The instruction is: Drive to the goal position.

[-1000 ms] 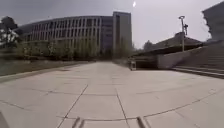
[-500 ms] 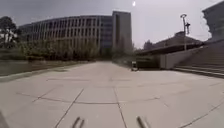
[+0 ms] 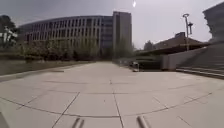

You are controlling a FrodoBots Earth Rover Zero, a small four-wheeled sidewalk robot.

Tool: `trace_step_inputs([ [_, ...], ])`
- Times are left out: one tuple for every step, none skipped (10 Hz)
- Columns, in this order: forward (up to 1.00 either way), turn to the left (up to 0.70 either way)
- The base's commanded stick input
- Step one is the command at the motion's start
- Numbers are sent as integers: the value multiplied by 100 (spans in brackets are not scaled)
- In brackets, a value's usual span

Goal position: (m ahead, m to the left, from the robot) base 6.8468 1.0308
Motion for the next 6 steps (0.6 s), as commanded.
trace_step_inputs([
  [70, 1],
  [70, -18],
  [70, -2],
  [70, 27],
  [70, 1],
  [70, 1],
])
